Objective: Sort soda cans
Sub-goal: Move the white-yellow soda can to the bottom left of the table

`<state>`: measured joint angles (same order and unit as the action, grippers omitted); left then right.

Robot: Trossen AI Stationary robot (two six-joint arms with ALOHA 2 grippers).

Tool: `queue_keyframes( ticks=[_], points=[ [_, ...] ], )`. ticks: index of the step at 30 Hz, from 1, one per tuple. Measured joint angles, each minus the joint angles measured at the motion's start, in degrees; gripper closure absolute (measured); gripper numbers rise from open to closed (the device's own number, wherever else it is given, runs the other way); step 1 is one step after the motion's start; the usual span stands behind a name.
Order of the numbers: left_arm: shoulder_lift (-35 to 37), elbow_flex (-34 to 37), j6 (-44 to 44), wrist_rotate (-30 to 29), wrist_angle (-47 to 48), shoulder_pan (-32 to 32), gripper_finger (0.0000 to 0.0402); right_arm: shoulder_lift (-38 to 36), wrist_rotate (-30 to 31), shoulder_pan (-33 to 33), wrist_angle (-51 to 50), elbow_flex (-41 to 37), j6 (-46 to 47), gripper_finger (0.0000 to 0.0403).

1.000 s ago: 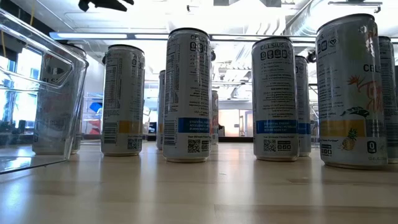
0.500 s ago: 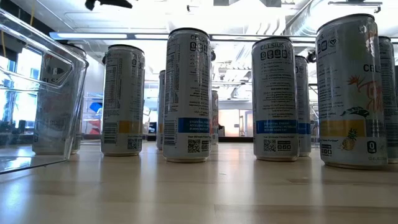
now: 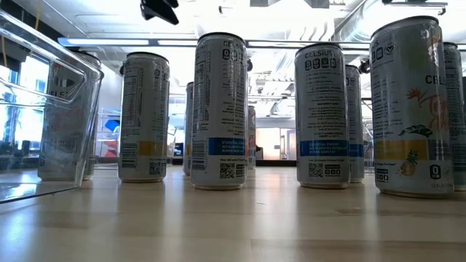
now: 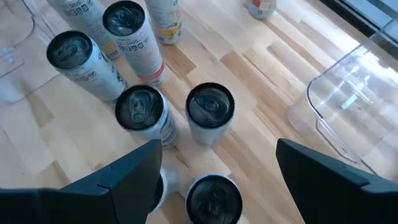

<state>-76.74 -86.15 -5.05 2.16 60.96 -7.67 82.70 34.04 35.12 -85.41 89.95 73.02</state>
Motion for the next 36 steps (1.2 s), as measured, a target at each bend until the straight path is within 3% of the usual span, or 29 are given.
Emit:
queue_keyframes(
  ticks=[5,9,12,15,18,27,36],
  points=[
    [-4.29,0.00,6.97,-0.21,2.87,3.12,0.0134,0.00,-1.11,-1.50,0.57,0.00,-1.52,0.0092],
    [-7.79,-0.01,12.43,-4.22,1.20,4.05,0.0100,0.00,-1.35,-2.22,0.84,0.00,-2.15,0.0092],
    [-10.39,0.00,14.02,-8.09,0.34,3.72,0.0082,0.00,-1.94,-2.54,0.99,0.00,-2.09,0.0092],
    [-12.06,0.00,14.23,-7.37,0.27,3.24,0.0067,0.00,-2.62,-2.54,1.38,0.00,-2.13,0.0092],
    [-13.29,-0.72,14.27,-3.67,-0.21,2.98,0.0058,0.00,-2.62,-2.54,1.34,0.00,-2.04,0.0092],
    [-17.99,-5.98,18.36,-1.30,-0.19,1.09,0.0055,0.00,-2.77,-2.54,1.36,0.00,-1.96,0.0092],
    [-22.74,-5.62,22.27,-5.19,1.26,0.68,0.0055,0.00,-2.75,-2.54,1.43,0.00,-1.94,0.0092]
  ],
)
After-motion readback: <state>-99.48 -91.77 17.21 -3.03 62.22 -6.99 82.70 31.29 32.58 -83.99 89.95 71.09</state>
